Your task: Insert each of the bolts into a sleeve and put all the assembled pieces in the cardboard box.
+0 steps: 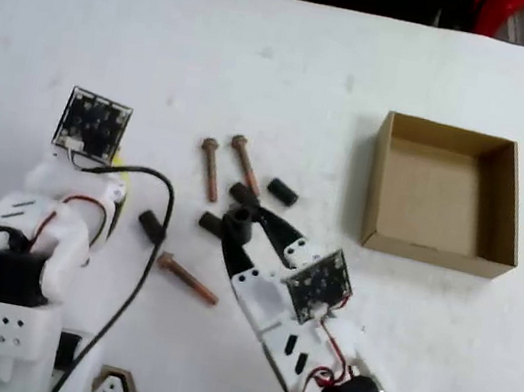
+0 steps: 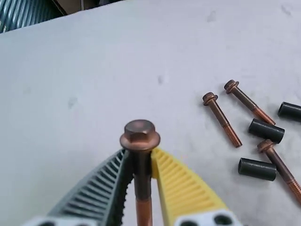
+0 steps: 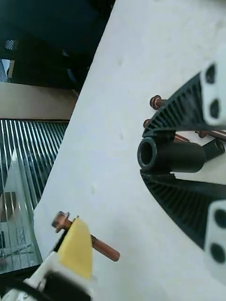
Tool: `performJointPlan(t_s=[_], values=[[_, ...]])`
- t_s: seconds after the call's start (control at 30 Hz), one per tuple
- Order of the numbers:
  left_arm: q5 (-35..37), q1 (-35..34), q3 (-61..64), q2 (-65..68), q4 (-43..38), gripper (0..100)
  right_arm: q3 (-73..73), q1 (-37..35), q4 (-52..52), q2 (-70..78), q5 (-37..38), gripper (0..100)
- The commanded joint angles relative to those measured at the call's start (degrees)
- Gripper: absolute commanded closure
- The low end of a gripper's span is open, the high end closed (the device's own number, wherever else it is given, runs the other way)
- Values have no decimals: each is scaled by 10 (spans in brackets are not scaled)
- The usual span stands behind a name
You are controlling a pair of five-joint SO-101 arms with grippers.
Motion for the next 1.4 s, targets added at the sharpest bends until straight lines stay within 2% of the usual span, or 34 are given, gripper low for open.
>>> performJointPlan(t_s=[0.0, 0.23, 0.37, 0.67, 0.77, 1.0, 1.13, 1.37], values=[[25, 3, -5, -13, -32, 977, 25, -16, -46, -8, -6, 981], [76, 62, -4, -13, -55, 976, 123, -16, -185, -9, -4, 981], [121, 97, 11, -13, -107, 976, 121, -16, -179, -10, -5, 981], [127, 108, 81, -13, -300, 976, 121, 42, -180, -11, -5, 981], [127, 131, 78, -13, -316, 976, 121, 54, -178, -11, -5, 981], [124, 232, 76, -13, -355, 976, 121, 73, -165, -10, -5, 981], [127, 240, 76, -13, -391, 976, 121, 80, -159, -10, -5, 981], [128, 259, 69, -13, -399, 976, 121, 77, -159, -10, -4, 981]])
